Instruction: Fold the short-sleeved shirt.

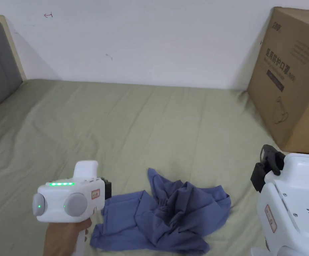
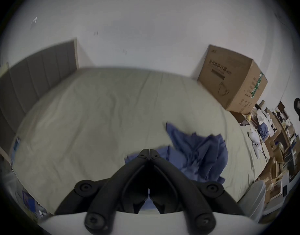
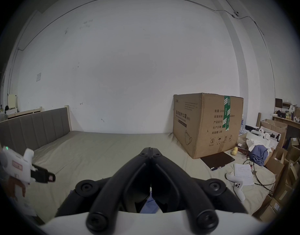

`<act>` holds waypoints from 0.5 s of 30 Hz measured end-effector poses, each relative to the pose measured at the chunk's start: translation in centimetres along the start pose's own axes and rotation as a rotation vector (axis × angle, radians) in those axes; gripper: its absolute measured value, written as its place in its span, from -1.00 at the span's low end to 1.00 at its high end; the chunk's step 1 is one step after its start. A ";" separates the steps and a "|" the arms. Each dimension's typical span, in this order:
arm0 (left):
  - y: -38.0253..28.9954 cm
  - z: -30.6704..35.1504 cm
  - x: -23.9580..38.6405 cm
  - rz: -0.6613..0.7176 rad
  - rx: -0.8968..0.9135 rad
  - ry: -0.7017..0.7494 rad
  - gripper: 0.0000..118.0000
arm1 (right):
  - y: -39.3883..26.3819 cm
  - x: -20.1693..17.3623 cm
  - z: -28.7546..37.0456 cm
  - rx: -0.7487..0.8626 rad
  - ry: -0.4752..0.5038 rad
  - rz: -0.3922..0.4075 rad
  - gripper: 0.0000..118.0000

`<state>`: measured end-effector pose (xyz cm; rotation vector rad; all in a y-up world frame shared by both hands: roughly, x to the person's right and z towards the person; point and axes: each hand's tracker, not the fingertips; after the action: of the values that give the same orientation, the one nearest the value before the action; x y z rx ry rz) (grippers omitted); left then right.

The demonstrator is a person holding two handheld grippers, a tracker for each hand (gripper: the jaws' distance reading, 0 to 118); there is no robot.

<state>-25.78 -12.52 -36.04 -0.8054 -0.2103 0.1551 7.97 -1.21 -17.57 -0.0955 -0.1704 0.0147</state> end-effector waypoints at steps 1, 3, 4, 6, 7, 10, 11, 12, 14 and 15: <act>-1.0 -0.9 -0.4 0.010 -0.039 0.009 -1.00 | -0.2 0.1 -0.1 -0.009 0.000 -0.001 -1.00; -2.9 -2.2 -1.4 0.028 -0.080 0.038 -0.89 | -0.7 0.2 -0.4 -0.025 -0.001 0.003 -1.00; -3.9 -2.8 -1.7 0.030 -0.120 0.033 -0.68 | -0.9 0.3 -0.5 -0.032 -0.003 0.004 -1.00; -5.4 -3.7 -2.4 0.059 -0.171 0.033 -0.06 | -1.3 0.5 -0.8 -0.046 -0.005 0.002 -1.00; -6.0 -4.2 -2.7 0.078 -0.210 0.021 0.04 | -1.6 0.6 -0.9 -0.054 -0.006 0.000 -1.00; -7.4 -5.2 -3.1 0.106 -0.257 0.039 0.48 | -2.2 0.8 -1.3 -0.077 -0.007 -0.003 -1.00; -7.5 -5.5 -3.1 0.107 -0.263 0.042 0.61 | -2.4 0.8 -1.4 -0.082 -0.005 -0.004 -1.00; -7.7 -5.7 -3.0 0.105 -0.265 0.042 0.62 | -2.6 0.8 -1.5 -0.088 -0.005 -0.005 -1.00; -8.0 -6.5 -2.7 0.096 -0.270 0.052 0.62 | -3.0 0.8 -1.7 -0.097 -0.005 -0.004 -1.00; -8.2 -7.2 -2.6 0.088 -0.282 0.064 0.62 | -3.2 0.8 -1.9 -0.101 -0.006 -0.003 -1.00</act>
<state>-26.06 -23.74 -35.24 -1.0995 -0.1378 0.1847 9.10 -4.57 -18.99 -0.1958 -0.1771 0.0030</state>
